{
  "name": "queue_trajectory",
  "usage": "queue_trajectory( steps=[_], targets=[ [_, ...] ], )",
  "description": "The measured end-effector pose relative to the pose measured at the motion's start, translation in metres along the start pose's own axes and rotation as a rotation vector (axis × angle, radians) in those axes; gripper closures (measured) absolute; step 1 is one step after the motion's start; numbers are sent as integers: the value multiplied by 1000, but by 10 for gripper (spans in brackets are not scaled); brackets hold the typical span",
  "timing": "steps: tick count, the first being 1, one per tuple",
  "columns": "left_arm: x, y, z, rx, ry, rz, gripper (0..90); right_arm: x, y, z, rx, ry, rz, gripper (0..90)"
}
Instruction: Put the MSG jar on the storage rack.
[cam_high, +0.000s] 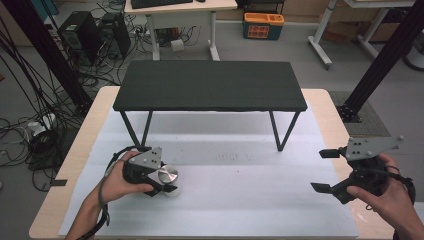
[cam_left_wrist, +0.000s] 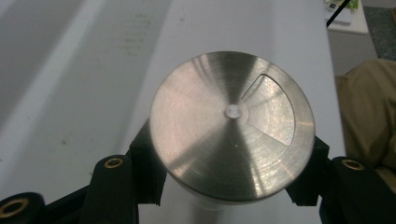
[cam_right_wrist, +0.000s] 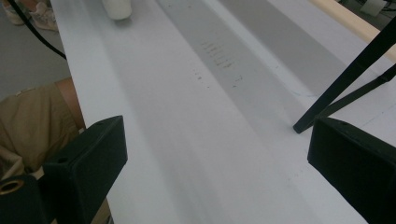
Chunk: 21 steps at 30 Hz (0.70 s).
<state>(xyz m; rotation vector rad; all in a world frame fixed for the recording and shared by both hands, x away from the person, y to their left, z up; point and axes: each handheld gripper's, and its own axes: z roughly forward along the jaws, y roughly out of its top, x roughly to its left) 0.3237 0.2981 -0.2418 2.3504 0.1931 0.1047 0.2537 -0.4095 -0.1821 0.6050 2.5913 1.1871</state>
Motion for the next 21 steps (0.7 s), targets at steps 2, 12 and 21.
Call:
queue_trajectory(
  steps=[2, 12, 21],
  targets=[
    [-1, 14, -14, -6, 4, 19, 429, 0, 0, 0, 1, 0, -2, 44],
    [7, 107, -87, -50, 48, 77, 428, -2, 1, -5, -7, 10, -10, 43],
    [25, 176, -116, -57, 92, 123, 428, -3, 9, -1, 18, 33, -23, 43]
  ],
)
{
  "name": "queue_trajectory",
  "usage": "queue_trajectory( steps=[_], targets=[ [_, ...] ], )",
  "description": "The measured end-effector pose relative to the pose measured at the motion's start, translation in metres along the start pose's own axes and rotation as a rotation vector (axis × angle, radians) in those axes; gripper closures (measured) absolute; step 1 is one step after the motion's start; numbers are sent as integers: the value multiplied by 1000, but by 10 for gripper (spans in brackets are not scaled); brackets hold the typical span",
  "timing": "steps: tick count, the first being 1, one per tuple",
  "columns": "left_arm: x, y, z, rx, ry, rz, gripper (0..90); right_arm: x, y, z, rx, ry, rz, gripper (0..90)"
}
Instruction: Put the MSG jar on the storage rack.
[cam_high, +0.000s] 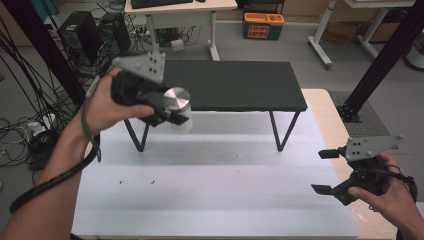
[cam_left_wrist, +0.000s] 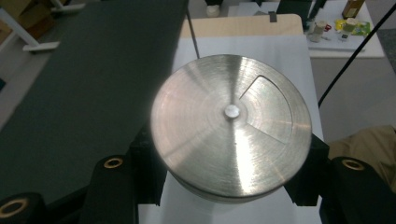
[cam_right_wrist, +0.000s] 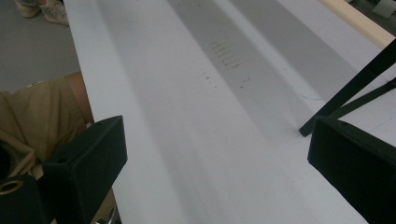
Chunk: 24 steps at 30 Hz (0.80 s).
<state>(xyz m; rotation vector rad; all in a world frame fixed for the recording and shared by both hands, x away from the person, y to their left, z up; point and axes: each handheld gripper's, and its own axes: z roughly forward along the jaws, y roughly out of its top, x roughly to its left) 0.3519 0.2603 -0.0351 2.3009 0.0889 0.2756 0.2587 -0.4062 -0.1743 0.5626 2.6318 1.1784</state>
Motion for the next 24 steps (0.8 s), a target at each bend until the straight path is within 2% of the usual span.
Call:
queue_trajectory(
  steps=[1, 2, 4, 5, 6, 8, 9, 10, 13, 15, 17, 18, 19, 20, 24],
  targets=[
    [4, 5, -1, -3, 4, -3, 428, 0, 0, 0, 0, 0, 0, 43],
    [17, 15, -3, -21, 11, -11, 428, -1, 4, 1, 20, 5, -6, 44],
    [33, 23, -1, -47, 10, -25, 428, -1, 6, 1, 25, 7, -10, 44],
    [33, 23, -1, -47, 10, -25, 428, -1, 6, 1, 25, 7, -10, 44],
    [44, 29, 3, -62, 15, -37, 428, -1, 8, 1, 27, 8, -14, 45],
    [58, 35, 11, -74, 16, -50, 428, -1, 9, 0, 28, 7, -17, 44],
    [58, 35, 11, -74, 16, -50, 428, -1, 9, 0, 28, 7, -17, 44],
    [64, 37, 14, -78, 14, -57, 428, -2, 9, 0, 26, 7, -18, 45],
    [82, 44, 27, -80, 27, -81, 428, -4, 10, -1, 28, 5, -15, 44],
    [99, 46, 43, -80, 45, -115, 428, -5, 12, -2, 35, 2, -15, 45],
    [107, 45, 53, -73, 53, -133, 428, -6, 11, -3, 34, 0, -14, 45],
    [111, 43, 60, -76, 51, -143, 428, -6, 11, -4, 34, -1, -13, 45],
    [111, 43, 60, -76, 51, -143, 428, -6, 10, -4, 35, -3, -8, 44],
    [116, 42, 67, -63, 44, -149, 428, -7, 10, -4, 36, -3, -8, 44],
    [123, 36, 82, -59, 52, -168, 428, -8, 7, -5, 40, -4, 1, 44]
  ],
)
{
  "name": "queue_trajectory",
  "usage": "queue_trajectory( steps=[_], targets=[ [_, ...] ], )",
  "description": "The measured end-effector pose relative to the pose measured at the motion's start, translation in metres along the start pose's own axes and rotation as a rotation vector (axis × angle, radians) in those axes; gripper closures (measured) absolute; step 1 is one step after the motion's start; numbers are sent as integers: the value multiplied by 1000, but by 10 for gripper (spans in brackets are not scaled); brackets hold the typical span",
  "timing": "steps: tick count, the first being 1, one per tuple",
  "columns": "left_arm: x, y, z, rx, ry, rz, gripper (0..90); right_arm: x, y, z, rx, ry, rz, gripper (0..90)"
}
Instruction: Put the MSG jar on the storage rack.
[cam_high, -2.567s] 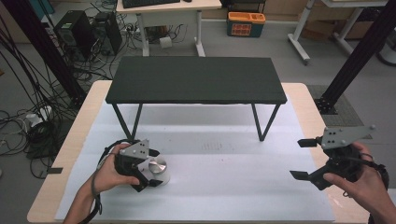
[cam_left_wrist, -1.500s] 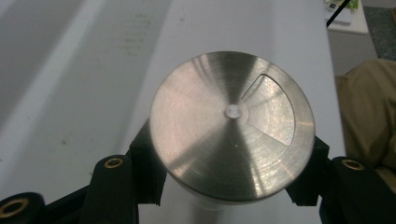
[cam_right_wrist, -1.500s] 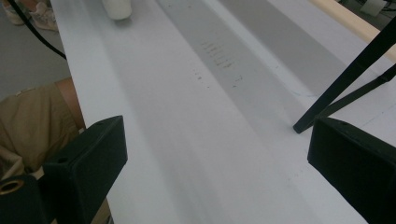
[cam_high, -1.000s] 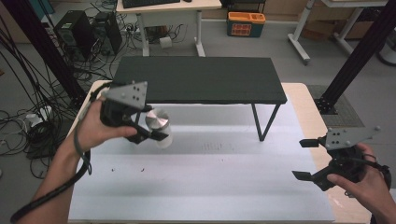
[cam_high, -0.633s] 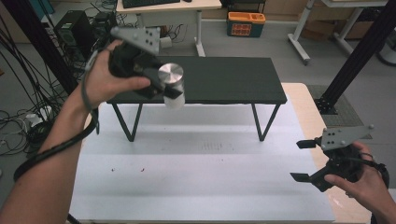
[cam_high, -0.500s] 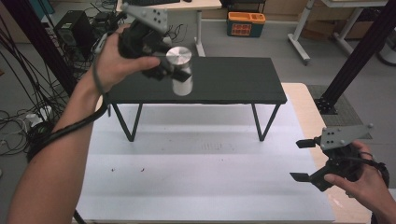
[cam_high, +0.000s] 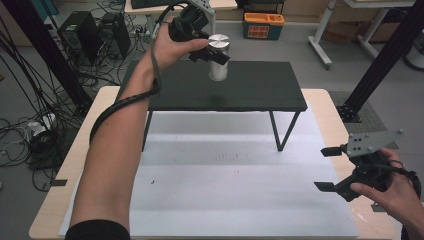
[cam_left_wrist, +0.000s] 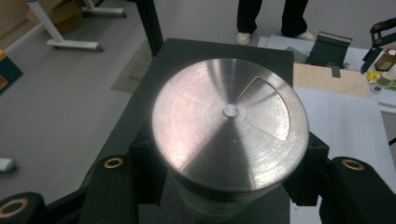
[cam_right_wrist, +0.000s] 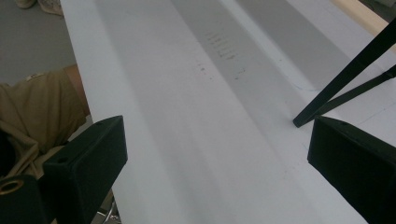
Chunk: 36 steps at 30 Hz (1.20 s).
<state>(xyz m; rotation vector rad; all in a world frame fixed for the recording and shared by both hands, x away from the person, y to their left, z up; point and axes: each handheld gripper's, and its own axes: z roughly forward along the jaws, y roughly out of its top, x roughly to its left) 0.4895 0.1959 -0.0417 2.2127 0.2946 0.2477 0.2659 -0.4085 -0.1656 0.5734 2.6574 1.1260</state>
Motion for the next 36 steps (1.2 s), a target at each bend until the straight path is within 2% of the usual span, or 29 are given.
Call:
queue_trajectory(
  steps=[5, 11, 13, 16, 17, 25, 26, 27, 28, 29, 33, 35, 36],
  targets=[
    [6, -6, 12, 27, 7, -25, 428, 0, -1, 0, 3, -3, 6, 45],
    [11, -19, 21, 30, 17, -52, 428, 0, -2, 1, 5, -2, 8, 44],
    [13, -23, 23, 29, 7, -58, 427, 0, -1, 2, 9, -1, 6, 44],
    [14, -27, 24, 22, 4, -62, 427, -1, -3, 3, 4, -2, 10, 44],
    [16, -33, 24, 4, -1, -75, 427, -1, -3, 4, 3, -2, 12, 44],
    [17, -33, 23, 2, -1, -75, 425, -2, -3, 5, 0, -4, 13, 44],
    [16, -33, 23, 3, 3, -76, 415, -2, -3, 5, 0, -3, 11, 44],
    [16, -33, 23, 3, 3, -76, 361, -2, -3, 5, 0, -3, 11, 44],
    [17, -33, 22, 3, 2, -80, 361, -2, -3, 5, 0, -2, 10, 45],
    [17, -34, 21, 1, 3, -80, 276, -2, -2, 4, 1, -2, 10, 45],
    [14, -34, 10, 10, 9, -76, 160, -2, -2, 2, -6, -6, 12, 44],
    [11, -35, 2, 7, 7, -79, 136, -2, -1, 1, -8, -9, 12, 42],
    [9, -35, -3, 10, 11, -74, 90, -2, 2, 0, -8, -13, 7, 40]
  ],
)
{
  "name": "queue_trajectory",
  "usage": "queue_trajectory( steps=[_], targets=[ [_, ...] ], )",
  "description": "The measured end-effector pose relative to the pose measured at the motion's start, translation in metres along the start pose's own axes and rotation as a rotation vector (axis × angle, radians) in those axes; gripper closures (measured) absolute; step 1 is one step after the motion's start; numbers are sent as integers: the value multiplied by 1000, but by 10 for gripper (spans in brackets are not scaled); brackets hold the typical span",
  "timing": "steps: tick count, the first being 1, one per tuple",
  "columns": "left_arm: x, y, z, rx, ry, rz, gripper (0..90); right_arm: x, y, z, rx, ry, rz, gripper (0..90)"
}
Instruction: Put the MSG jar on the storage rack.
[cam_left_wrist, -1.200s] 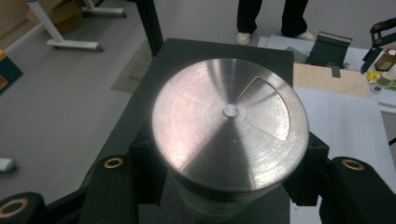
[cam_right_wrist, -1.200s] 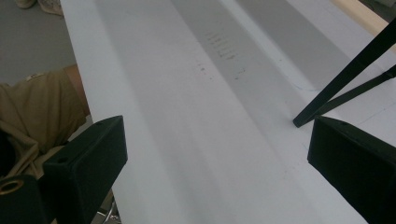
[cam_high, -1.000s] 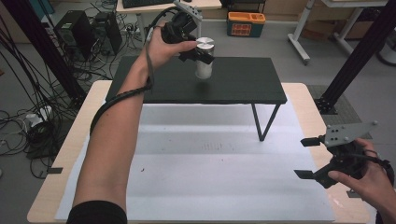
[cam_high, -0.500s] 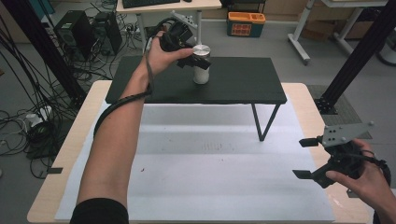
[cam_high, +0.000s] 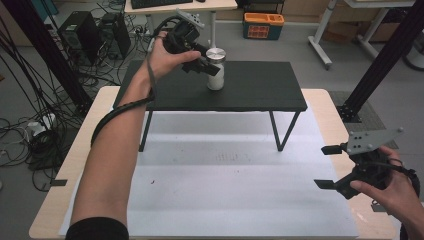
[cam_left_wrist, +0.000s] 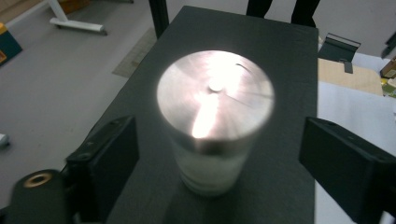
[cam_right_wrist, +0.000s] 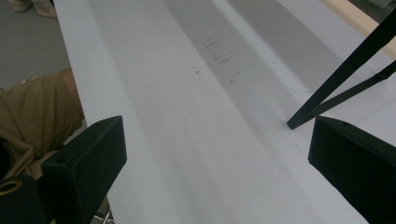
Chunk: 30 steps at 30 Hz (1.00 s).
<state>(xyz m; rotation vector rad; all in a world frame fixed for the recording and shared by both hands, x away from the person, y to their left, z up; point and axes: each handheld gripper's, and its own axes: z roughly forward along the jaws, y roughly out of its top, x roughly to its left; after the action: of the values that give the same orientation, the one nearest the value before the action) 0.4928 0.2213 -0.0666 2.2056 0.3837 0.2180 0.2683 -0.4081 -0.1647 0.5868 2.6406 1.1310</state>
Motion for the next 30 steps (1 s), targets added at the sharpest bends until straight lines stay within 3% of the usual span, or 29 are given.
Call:
queue_trajectory(
  steps=[3, 7, 11, 15, 18, 19, 23, 30],
  targets=[
    [-18, -7, -28, -12, 27, 14, 78, 1, 6, -2, 2, -6, -14, 40],
    [-28, -16, -44, -23, 37, 15, 73, 1, 10, -2, -2, -11, -19, 40],
    [-50, -39, -72, 2, 49, 24, 66, 1, 16, -1, -1, -10, -25, 40],
    [-66, -62, -91, 29, 25, 29, 73, 5, 20, -2, 3, -22, -27, 40],
    [-75, -70, -96, 40, 31, 34, 71, 6, 22, -2, -1, -22, -26, 40],
    [-87, -84, -102, 34, 31, 33, 70, 6, 24, -2, 0, -23, -26, 39],
    [-107, -106, -109, 33, 28, 42, 64, 8, 29, 0, 6, -22, -29, 39],
    [-131, -128, -112, 70, 23, 62, 64, 8, 33, 7, 17, -19, -27, 39]
  ],
)
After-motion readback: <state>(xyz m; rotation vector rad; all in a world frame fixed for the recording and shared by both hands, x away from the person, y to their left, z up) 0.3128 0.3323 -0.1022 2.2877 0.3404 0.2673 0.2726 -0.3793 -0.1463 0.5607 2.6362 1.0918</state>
